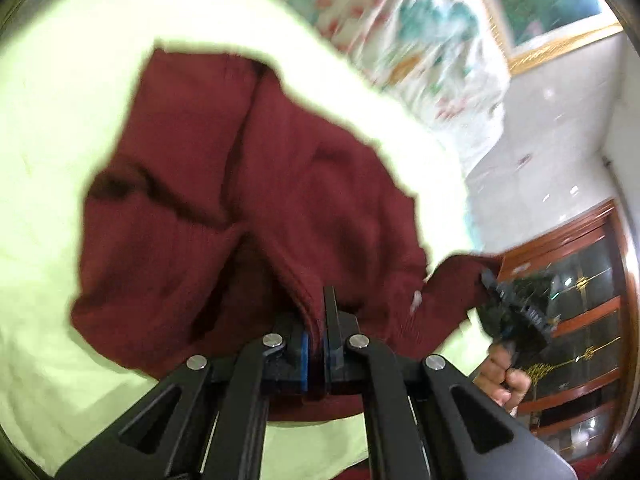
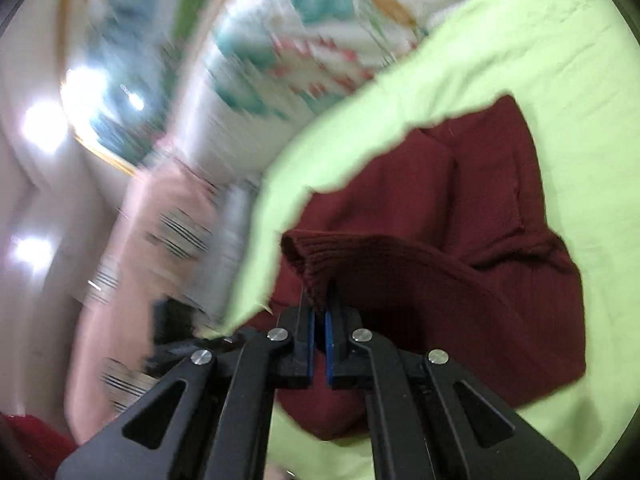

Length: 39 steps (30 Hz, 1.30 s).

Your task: Fold large clothes

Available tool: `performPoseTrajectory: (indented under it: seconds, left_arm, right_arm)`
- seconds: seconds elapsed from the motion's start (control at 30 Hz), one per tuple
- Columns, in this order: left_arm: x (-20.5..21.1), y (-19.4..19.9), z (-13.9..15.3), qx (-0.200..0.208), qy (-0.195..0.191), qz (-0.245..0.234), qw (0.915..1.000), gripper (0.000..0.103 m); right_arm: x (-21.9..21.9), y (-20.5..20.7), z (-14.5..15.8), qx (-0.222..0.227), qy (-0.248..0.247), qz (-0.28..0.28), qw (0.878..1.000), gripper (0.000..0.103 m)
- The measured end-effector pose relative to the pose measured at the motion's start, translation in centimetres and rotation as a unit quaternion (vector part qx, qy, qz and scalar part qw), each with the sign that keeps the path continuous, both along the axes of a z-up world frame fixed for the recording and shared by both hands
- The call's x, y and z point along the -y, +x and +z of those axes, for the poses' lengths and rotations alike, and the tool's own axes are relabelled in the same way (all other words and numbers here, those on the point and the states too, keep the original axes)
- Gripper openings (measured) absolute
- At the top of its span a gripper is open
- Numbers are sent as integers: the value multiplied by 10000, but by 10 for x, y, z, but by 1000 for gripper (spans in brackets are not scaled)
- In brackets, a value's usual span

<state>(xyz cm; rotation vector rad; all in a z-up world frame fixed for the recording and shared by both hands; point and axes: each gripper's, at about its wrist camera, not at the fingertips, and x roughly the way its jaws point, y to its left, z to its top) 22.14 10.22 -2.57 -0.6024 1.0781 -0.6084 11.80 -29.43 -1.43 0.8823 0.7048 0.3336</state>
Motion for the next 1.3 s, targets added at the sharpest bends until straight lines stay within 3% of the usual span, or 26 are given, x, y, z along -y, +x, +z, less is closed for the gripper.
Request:
performPoseTrajectory:
  seconds: [0.1, 0.23, 0.37, 0.5, 0.63, 0.8, 0.83, 0.93, 0.97, 1.07, 1.13, 1.23, 1.3]
  left_arm:
    - [-21, 7, 42, 508, -187, 443, 9976, 2]
    - [-37, 39, 59, 854, -205, 981, 9913, 2]
    - [-48, 90, 29, 500, -175, 1421, 9884, 2]
    - [-48, 138, -16, 49, 100, 1607, 9869, 2]
    - [-37, 171, -54, -248, 264, 1561, 9871, 3]
    - [-31, 184, -72, -271, 352, 1383, 9894, 6]
    - [-36, 180, -69, -241, 289, 1431, 9890, 9]
    - [-63, 163, -49, -31, 208, 1810, 9832, 37]
    - [-70, 153, -39, 74, 210, 1898, 9816, 39]
    - [-66, 122, -14, 392, -3, 1724, 9843, 39]
    - [-40, 103, -7, 481, -14, 1248, 9910, 39]
    - [16, 86, -18, 366, 123, 379, 9985, 39]
    - [35, 81, -33, 297, 361, 204, 9987, 39]
  right_arm:
    - [24, -5, 21, 315, 439, -327, 9980, 4]
    - [46, 32, 23, 240, 498, -778, 9954, 4]
    - [63, 85, 0, -234, 622, -1113, 9916, 4]
    - [71, 132, -32, -873, 349, -1376, 9860, 4]
    - [82, 144, -57, -1314, 21, -1688, 9769, 4]
    - [94, 142, -80, -1422, 382, -1802, 9726, 7]
    - [96, 136, -77, -1336, 435, -1812, 9734, 8]
    - [98, 118, -55, -939, 348, -1977, 9751, 22]
    - [96, 112, -46, -762, 311, -1995, 9764, 29]
    - [72, 96, -19, -362, 0, -1542, 9874, 32]
    - [44, 95, -14, -277, -221, -1029, 9941, 32]
    - [-3, 98, -24, -442, -628, -227, 9968, 32]
    - [-19, 101, -37, -691, -1011, 67, 9924, 32]
